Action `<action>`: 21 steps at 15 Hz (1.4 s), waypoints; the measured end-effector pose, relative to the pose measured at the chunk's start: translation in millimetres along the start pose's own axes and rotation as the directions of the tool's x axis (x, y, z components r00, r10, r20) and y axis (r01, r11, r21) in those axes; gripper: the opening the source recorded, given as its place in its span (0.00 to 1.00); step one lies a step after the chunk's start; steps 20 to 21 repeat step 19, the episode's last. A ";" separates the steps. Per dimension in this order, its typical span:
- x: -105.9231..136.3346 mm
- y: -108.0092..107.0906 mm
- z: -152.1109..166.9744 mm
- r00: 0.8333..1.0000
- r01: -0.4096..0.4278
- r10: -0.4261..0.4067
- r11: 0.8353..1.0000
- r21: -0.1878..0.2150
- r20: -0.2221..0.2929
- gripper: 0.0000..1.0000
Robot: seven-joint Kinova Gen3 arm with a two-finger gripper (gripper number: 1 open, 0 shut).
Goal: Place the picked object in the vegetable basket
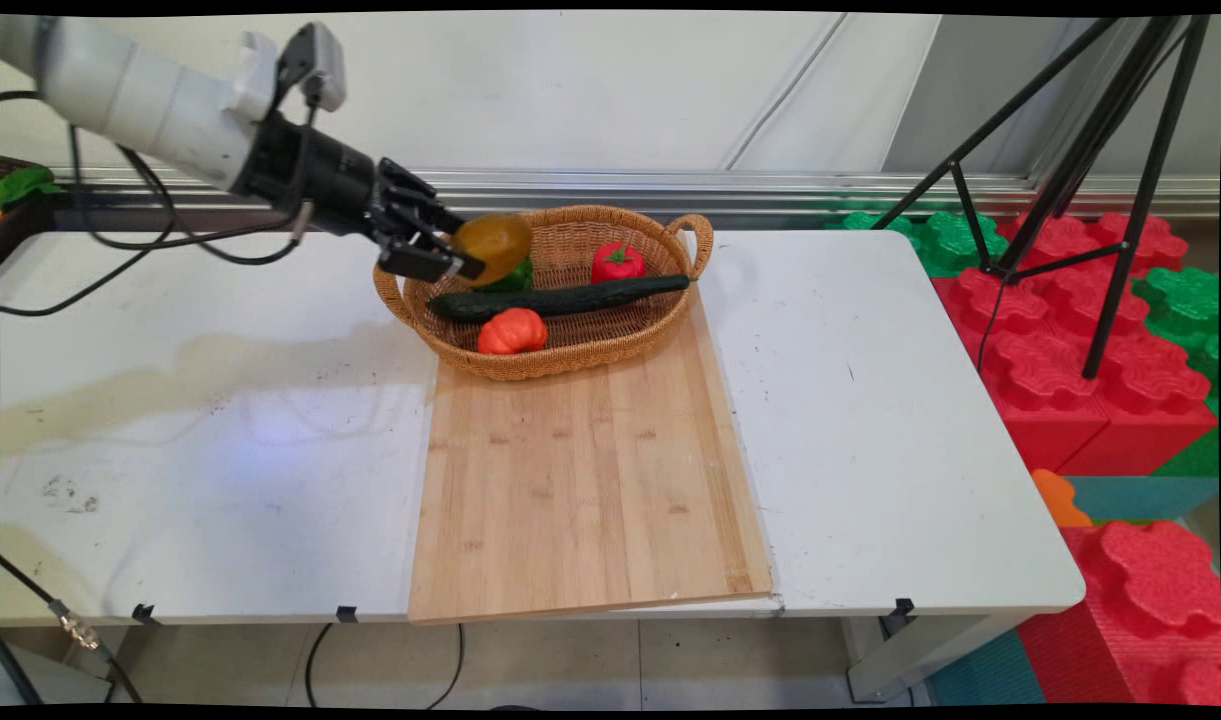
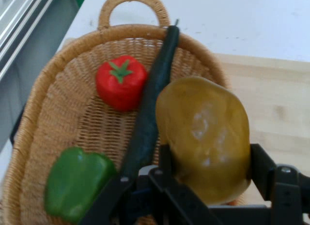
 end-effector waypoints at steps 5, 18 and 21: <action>7.6 -33.6 44.6 1.000 0.016 -0.017 0.998 0.054 0.013 0.00; -1.4 -76.4 132.1 0.995 0.027 -0.034 0.997 0.071 0.095 1.00; -0.8 -78.2 134.7 0.995 0.028 -0.034 0.997 0.072 0.093 1.00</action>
